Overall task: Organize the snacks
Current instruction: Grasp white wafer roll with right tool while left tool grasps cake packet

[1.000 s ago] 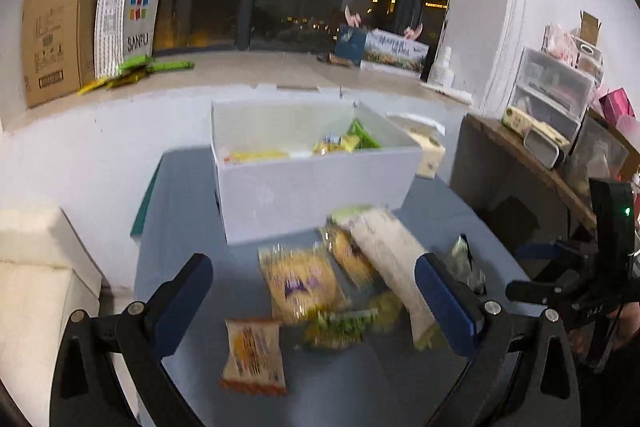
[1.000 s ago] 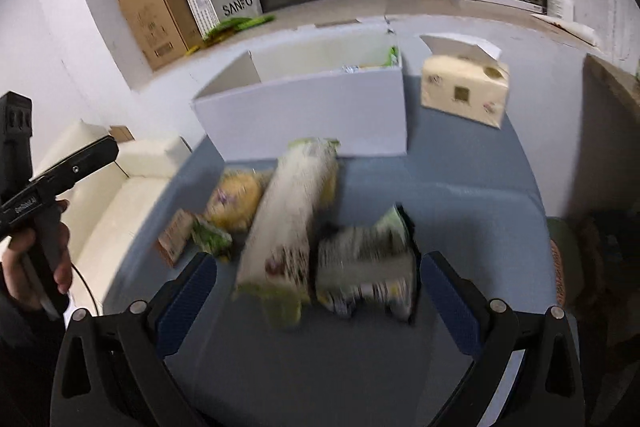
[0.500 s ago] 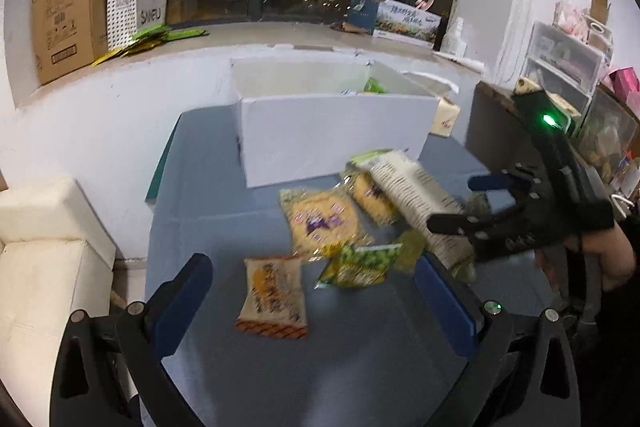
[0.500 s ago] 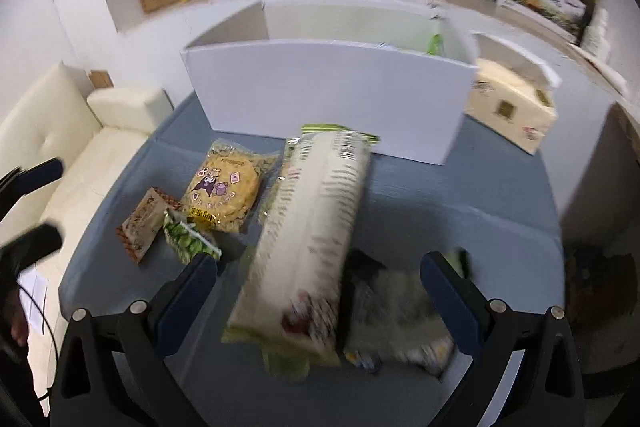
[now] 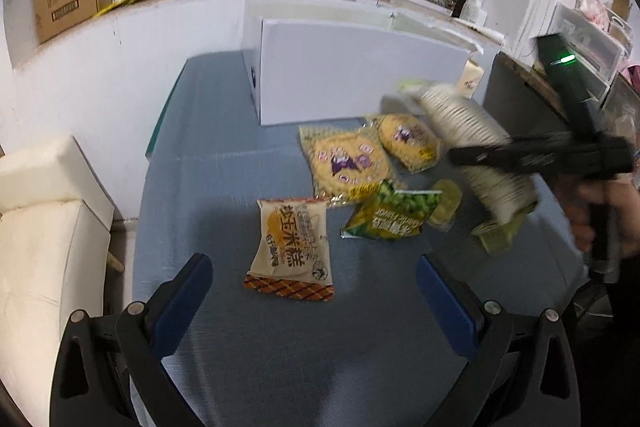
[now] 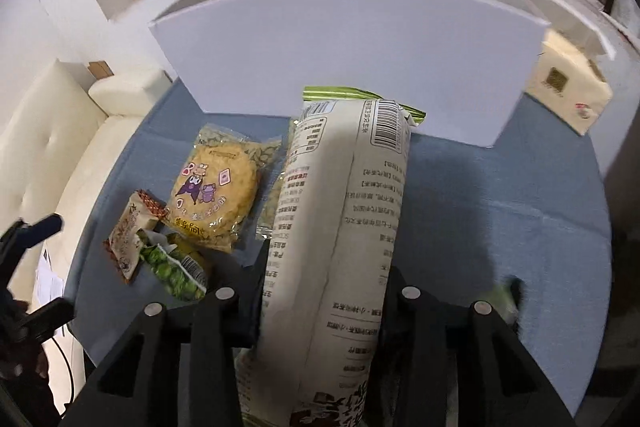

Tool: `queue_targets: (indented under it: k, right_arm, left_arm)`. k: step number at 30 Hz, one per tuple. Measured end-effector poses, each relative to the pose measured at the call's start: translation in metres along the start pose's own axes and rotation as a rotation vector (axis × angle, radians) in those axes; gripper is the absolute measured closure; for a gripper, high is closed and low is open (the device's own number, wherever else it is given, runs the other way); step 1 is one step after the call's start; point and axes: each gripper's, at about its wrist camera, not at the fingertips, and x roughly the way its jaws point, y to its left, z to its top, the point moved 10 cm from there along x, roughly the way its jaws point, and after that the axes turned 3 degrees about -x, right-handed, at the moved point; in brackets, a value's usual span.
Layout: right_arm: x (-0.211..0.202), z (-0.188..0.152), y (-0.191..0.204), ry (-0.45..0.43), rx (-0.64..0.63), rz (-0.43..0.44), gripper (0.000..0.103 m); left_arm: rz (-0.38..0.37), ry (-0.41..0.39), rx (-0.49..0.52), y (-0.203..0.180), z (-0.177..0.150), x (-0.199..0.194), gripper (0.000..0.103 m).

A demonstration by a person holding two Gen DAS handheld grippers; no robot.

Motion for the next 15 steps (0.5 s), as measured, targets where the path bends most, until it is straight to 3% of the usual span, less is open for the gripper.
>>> queue_targets:
  k: [12,13,15]
  right_arm:
    - [-0.099,-0.01,-0.007,-0.208,0.083,0.091,0.059]
    - [-0.106,-0.012,-0.007,-0.222,0.081,0.095,0.059]
    - [-0.113,-0.012,-0.007,-0.241,0.093,0.098,0.059]
  left_arm:
    - [0.006,0.101,-0.038,0.015,0.004,0.061,0.002]
    - [0.007,0.096,-0.038,0.016,0.005,0.064,0.006]
    - [0.028,0.076,-0.006,0.015,0.007,0.063,0.037]
